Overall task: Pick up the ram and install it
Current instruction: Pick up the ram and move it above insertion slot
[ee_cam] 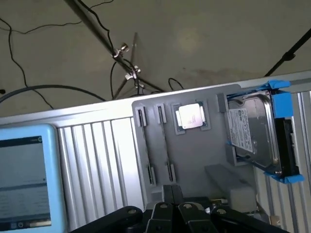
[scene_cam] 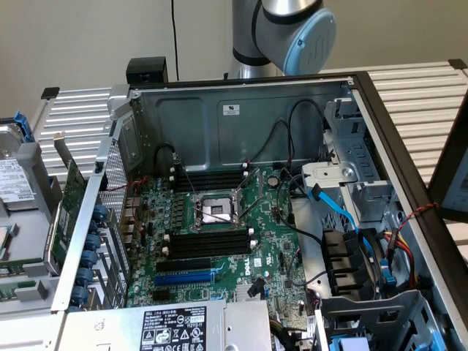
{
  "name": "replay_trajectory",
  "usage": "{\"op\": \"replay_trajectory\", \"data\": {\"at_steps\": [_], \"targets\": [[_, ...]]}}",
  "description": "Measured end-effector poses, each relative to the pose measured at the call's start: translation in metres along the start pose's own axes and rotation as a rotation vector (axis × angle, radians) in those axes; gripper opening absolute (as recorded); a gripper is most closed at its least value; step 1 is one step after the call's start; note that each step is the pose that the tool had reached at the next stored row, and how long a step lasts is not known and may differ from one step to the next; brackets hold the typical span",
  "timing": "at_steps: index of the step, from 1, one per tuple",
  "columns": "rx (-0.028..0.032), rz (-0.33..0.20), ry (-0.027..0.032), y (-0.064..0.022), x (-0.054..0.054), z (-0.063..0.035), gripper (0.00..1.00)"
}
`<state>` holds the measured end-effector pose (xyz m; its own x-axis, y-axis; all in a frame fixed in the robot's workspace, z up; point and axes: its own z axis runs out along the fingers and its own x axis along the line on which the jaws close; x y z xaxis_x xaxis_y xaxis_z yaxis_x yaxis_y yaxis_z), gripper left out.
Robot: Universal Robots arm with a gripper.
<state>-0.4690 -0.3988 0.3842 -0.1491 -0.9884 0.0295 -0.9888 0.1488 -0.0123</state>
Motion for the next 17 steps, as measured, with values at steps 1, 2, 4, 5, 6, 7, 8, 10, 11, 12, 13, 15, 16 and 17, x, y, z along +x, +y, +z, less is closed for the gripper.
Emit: {"op": "replay_trajectory", "data": {"at_steps": [1, 2, 4, 5, 6, 7, 8, 10, 11, 12, 13, 15, 16, 17], "targets": [[0.0018, -0.011, 0.0055, 0.0000, 0.000, 0.0000, 0.10], [0.0027, -0.019, 0.0065, 0.0003, 0.000, 0.0000, 0.10], [0.0028, -0.024, 0.0066, 0.0005, 0.000, 0.0002, 0.10], [0.0035, -0.028, 0.0061, 0.0006, 0.001, 0.0005, 0.10], [0.0075, -0.030, 0.0047, 0.0009, 0.001, 0.0009, 0.10], [0.0131, -0.032, 0.0032, 0.0010, 0.001, 0.0013, 0.10], [0.0196, -0.034, 0.0015, 0.0012, 0.001, 0.0018, 0.11], [0.0269, -0.038, -0.0007, 0.0014, 0.003, 0.0029, 0.17], [0.0285, -0.039, -0.0015, 0.0013, 0.003, 0.0036, 0.30], [0.0292, -0.042, -0.0021, 0.0012, 0.004, 0.0047, 0.30], [0.0295, -0.044, -0.0028, 0.0010, 0.006, 0.0064, 0.30], [0.0294, -0.049, -0.0034, 0.0006, 0.008, 0.0099, 0.36], [0.0295, -0.051, -0.0037, 0.0004, 0.010, 0.0117, 0.36], [0.0295, -0.054, -0.0039, 0.0002, 0.011, 0.0135, 0.36]]}}
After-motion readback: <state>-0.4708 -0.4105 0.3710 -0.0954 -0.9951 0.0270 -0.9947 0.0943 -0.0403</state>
